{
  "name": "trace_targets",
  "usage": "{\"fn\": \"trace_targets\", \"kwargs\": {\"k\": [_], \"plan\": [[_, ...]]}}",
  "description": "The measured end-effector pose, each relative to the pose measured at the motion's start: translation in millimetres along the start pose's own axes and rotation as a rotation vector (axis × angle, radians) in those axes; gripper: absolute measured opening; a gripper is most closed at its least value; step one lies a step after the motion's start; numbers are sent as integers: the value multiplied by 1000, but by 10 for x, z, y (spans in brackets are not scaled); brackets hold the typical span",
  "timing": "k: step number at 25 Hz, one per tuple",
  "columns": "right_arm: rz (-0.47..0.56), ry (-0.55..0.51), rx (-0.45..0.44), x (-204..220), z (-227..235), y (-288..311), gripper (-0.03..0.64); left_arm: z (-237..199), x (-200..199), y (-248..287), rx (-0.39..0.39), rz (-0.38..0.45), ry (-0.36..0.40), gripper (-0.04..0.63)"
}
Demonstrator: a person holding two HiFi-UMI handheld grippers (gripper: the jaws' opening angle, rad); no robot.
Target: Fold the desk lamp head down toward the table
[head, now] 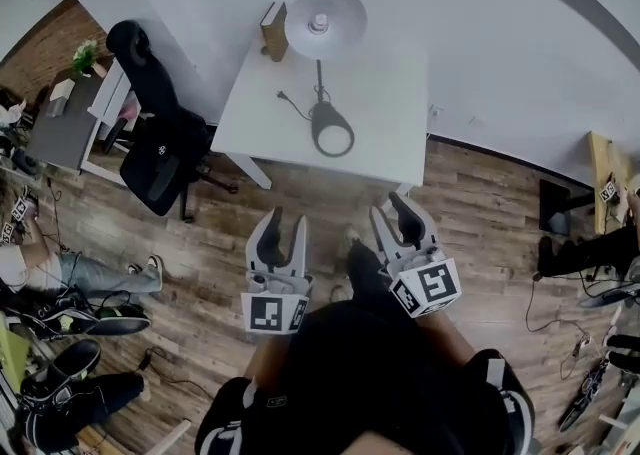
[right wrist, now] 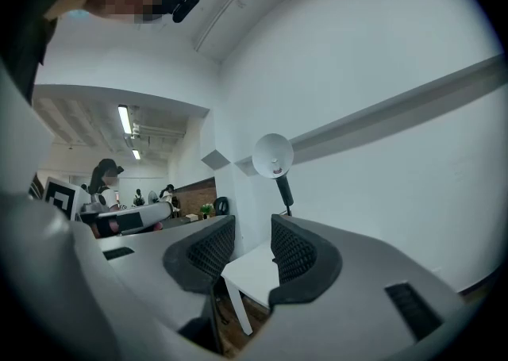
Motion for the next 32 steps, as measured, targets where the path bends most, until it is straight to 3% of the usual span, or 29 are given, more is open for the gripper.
{"fn": "trace_targets", "kwargs": {"k": [17, 32], "plan": [[58, -24, -68, -511, 827, 1248, 150, -375, -179, 1471, -10, 52, 2, 166], [138, -14, -135, -894, 1206, 2145, 181, -677, -402, 2328, -17, 85, 7, 198]]}}
Point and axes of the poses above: the fingertips, and each gripper's own axes: y forward along the fingers, z to its right, x out of its underside, the point moved 7 cm from there along -y, backward along the fingers
